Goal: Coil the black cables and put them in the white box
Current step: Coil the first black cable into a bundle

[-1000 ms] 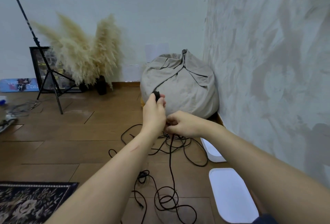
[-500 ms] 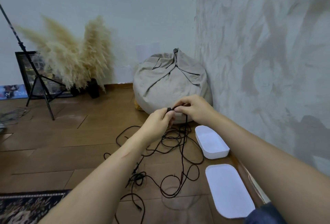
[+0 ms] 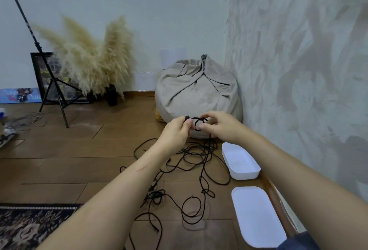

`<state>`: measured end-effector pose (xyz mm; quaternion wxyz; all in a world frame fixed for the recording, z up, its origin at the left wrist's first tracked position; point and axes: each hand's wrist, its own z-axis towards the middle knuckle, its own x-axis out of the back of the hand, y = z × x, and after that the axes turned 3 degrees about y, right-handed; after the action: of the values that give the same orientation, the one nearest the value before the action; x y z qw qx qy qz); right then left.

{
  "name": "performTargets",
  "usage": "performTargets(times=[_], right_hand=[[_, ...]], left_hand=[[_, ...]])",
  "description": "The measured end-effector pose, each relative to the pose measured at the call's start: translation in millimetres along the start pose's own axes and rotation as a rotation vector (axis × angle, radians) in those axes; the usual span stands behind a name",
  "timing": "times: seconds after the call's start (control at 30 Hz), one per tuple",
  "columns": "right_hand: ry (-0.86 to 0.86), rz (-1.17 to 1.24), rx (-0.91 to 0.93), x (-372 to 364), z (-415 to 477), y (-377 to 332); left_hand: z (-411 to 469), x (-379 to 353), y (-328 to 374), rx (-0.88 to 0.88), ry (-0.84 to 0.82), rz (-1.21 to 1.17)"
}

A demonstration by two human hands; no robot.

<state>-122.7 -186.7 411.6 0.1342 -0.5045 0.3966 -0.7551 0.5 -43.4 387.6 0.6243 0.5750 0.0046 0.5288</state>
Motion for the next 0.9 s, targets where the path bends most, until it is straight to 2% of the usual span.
performTargets(times=[0.13,0.27,0.33,0.43,0.5,0.63,0.73,0.77,0.87,0.9], right_hand=[[0.018,0.296,-0.038,-6.8,-3.0,-1.3],[0.062,0.343,-0.112,-4.2,-4.4,-5.8],[-0.001,0.464,-0.182,-2.7,-3.8,-7.6],[-0.089,0.797,-0.257,-0.2,-1.2,-10.2],[-0.111,0.842,-0.263,1.3,0.2,-10.7],[-0.131,0.787,-0.267,1.8,2.1,-9.6],[-0.074,0.810,-0.303,5.7,3.3,-1.8],[-0.059,0.732,-0.302,6.3,2.6,1.2],[-0.011,0.210,-0.192,2.6,0.5,7.8],[0.001,0.144,-0.151,-0.5,1.1,7.7]], left_hand=[[-0.9,-2.4,-0.8,0.003,-0.069,-0.014],[-1.2,-1.4,-1.3,0.020,-0.033,0.018],[-0.9,-0.8,-2.7,0.021,0.009,0.037],[2.0,1.2,-4.8,0.039,0.071,0.048],[4.5,1.9,-6.6,0.049,0.111,0.059],[6.0,5.6,-12.4,0.088,0.197,0.063],[6.4,15.2,-21.4,0.156,0.236,0.036],[6.0,17.0,-24.7,0.159,0.219,0.032],[5.5,15.0,-26.8,0.156,0.165,-0.052],[5.2,12.9,-24.5,0.153,0.156,-0.092]])
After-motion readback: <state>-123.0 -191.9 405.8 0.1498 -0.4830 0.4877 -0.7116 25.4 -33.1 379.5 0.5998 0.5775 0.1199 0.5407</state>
